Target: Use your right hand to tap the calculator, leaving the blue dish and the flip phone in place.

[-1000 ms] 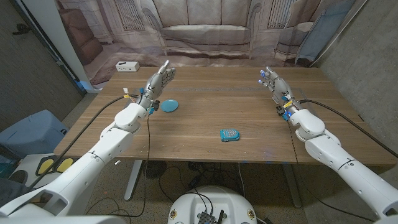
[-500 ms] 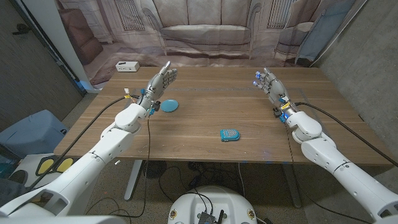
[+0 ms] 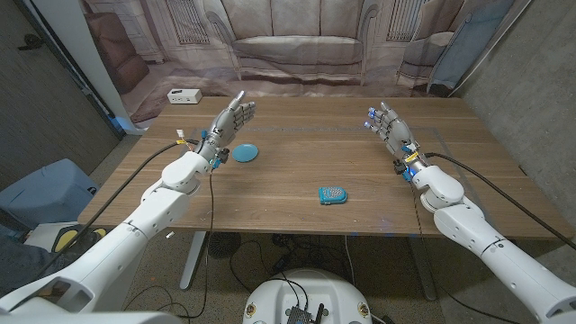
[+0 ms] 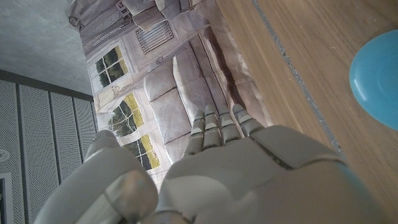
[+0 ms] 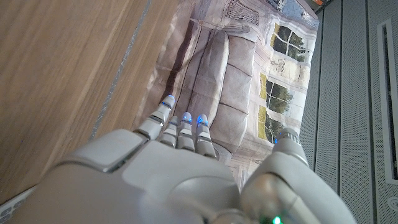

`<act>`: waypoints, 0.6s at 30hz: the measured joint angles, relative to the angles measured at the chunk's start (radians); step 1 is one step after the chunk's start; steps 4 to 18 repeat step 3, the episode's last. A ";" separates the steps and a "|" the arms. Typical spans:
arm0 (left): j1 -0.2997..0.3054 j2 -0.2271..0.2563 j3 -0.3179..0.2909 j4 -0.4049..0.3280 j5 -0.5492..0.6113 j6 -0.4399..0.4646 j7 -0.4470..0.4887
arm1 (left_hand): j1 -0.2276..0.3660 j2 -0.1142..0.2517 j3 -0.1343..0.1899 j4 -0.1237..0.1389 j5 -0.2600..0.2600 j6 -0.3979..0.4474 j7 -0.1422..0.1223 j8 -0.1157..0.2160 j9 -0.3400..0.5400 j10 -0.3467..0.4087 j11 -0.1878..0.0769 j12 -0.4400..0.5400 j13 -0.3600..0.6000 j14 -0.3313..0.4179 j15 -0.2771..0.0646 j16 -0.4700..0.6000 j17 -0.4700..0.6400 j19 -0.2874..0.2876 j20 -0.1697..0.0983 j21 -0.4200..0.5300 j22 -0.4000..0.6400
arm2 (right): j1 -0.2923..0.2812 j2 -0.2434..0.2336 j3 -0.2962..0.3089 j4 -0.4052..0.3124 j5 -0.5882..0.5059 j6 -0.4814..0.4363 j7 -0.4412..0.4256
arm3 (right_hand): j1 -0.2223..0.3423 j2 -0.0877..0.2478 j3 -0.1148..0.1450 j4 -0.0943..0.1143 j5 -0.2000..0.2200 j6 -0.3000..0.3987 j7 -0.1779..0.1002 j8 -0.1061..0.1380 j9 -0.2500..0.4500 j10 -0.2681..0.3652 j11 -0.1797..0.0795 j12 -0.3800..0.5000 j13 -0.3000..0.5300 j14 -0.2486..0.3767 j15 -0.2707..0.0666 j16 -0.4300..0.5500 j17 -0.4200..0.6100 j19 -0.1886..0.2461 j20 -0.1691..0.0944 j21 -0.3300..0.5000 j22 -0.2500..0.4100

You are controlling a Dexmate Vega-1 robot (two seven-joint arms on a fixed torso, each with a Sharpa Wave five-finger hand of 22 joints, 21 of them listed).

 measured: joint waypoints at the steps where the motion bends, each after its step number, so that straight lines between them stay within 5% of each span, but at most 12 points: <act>1: 0.000 0.000 0.000 -0.001 0.000 -0.001 0.000 | 0.000 0.000 0.000 0.000 0.000 0.000 0.000 0.000 0.000 0.000 0.000 0.000 0.000 0.000 0.000 0.000 0.000 0.000 0.000 0.000 0.000 | 0.000 -0.001 0.000 0.000 0.001 -0.003 0.000 | 0.000 0.000 0.000 0.000 0.000 0.000 0.000 0.000 0.000 0.000 0.000 0.000 0.000 0.000 0.000 0.000 0.000 0.000 0.000 0.000 0.000; 18: 0.001 -0.001 0.000 -0.001 0.000 -0.002 0.000 | 0.000 0.000 0.000 0.000 0.000 0.000 0.000 0.000 0.000 0.000 0.000 0.000 0.000 0.000 0.000 0.000 0.000 0.000 0.000 0.000 0.000 | 0.000 -0.002 0.000 0.000 0.001 -0.003 0.000 | 0.000 0.000 0.000 0.000 0.000 0.000 0.000 0.000 0.000 0.000 0.000 0.000 0.000 0.000 0.000 0.000 0.000 0.004 0.004 0.000 0.000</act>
